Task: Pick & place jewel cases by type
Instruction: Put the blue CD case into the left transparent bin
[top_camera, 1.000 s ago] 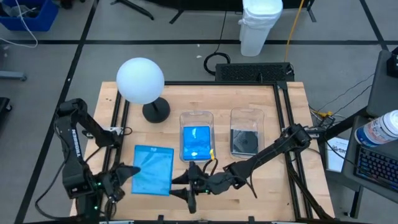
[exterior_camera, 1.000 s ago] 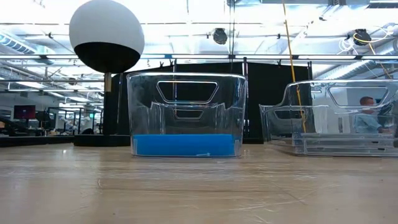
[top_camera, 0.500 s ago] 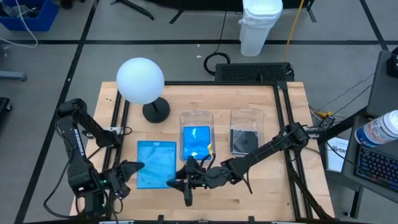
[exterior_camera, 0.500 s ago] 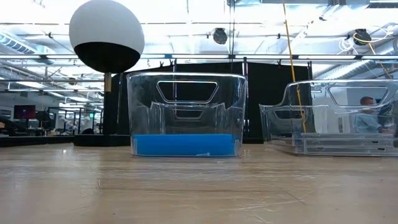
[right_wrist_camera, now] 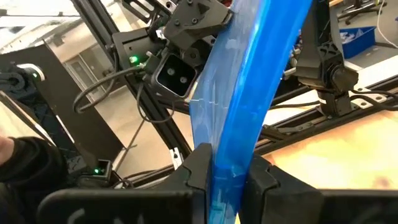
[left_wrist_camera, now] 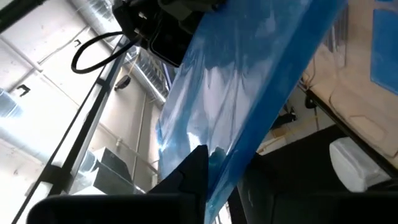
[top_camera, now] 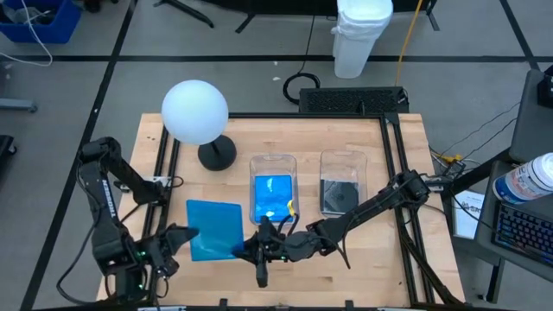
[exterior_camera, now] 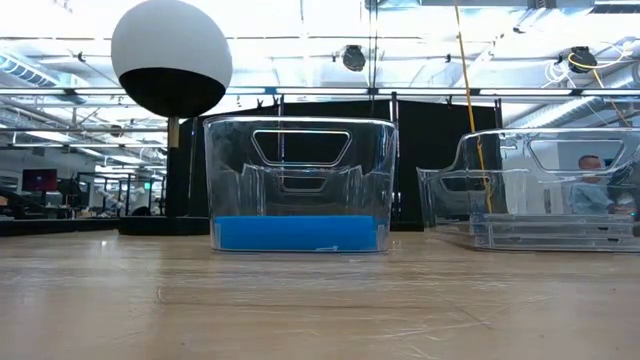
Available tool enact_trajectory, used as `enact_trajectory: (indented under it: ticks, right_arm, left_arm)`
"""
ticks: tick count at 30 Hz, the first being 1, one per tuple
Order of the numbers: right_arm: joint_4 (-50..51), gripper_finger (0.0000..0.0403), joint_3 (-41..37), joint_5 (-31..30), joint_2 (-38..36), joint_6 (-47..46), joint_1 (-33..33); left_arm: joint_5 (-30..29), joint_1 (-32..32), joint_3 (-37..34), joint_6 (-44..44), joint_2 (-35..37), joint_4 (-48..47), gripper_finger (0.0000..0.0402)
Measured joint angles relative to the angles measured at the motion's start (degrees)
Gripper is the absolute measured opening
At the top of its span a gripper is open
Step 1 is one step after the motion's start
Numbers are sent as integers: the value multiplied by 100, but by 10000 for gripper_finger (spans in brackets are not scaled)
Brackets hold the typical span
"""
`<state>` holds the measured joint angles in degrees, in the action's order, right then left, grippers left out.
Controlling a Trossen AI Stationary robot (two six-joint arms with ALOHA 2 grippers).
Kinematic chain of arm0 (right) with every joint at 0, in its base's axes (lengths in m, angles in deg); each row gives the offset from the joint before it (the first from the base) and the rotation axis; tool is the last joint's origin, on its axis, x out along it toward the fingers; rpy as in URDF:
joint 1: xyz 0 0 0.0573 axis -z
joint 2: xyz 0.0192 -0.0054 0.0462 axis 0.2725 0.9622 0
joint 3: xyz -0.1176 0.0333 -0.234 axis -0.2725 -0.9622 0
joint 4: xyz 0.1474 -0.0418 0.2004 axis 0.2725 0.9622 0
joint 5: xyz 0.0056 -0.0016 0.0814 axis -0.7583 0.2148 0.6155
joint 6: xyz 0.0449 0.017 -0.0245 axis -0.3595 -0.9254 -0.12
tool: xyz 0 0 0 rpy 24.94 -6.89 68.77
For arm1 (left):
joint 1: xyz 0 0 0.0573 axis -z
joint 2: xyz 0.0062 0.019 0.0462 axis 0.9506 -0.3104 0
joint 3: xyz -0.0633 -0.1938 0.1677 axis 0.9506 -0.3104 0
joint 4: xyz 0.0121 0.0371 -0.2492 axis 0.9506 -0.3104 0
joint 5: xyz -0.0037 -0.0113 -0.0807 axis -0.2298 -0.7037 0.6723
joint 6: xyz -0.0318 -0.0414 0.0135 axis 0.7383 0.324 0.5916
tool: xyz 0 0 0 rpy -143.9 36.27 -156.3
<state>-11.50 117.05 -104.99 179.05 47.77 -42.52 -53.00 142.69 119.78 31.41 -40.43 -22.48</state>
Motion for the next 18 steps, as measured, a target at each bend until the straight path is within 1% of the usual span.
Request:
enact_trajectory:
  ticks: [4,11,18]
  right_arm:
    - [81,25,2,-5,2,164,-44]
    - [224,26,0,-22,1,385,-97]
    - [915,25,-4,-119,-172,605,-124]
  left_arm:
    - [70,130,0,49,0,11,98]
    - [-2,255,0,193,7,15,148]
    - [-14,329,0,296,11,-7,175]
